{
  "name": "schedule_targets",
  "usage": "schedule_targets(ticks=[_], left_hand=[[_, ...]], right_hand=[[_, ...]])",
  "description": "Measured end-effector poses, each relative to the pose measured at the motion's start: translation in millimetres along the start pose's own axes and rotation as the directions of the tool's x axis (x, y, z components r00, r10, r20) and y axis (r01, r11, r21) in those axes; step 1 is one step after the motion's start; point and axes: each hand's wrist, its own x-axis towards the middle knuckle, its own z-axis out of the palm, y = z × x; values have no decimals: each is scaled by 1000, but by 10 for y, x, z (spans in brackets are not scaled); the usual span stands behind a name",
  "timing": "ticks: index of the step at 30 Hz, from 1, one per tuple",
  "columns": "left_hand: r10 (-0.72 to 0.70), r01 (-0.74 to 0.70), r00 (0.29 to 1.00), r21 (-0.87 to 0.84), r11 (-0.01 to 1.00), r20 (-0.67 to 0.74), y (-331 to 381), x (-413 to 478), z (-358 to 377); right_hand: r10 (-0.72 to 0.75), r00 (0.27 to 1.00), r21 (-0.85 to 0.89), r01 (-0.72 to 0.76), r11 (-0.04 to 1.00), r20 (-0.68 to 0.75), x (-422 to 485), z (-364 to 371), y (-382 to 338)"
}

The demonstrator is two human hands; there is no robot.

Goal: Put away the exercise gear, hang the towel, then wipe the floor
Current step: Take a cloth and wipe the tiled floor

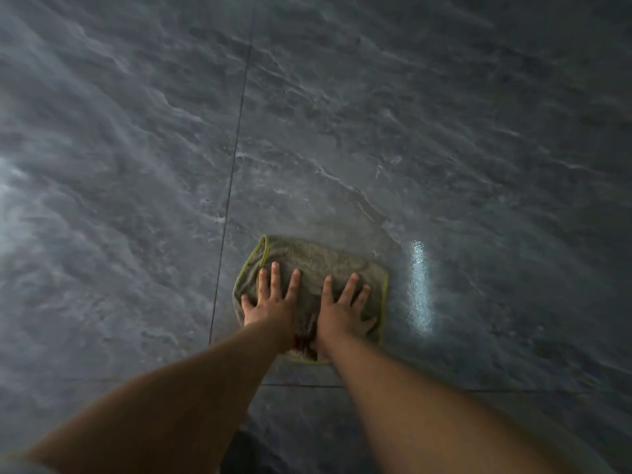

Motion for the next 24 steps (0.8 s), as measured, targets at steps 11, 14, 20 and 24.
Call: schedule_targets(ticks=[11, 14, 20, 24], left_hand=[[1, -1, 1000, 2, 1000, 28, 60, 9, -42], [29, -29, 999, 12, 1000, 15, 131, 106, -98], [64, -65, 998, 45, 997, 30, 457, 336, -333], [50, -53, 997, 53, 997, 60, 588, 442, -473]], right_hand=[[25, 1000, -5, -25, 1000, -11, 47, -102, 2], [36, 999, 15, -36, 999, -1, 86, -205, 57], [45, 999, -20, -45, 999, -1, 270, -516, 307], [41, 999, -42, -41, 998, 6, 356, -693, 356]])
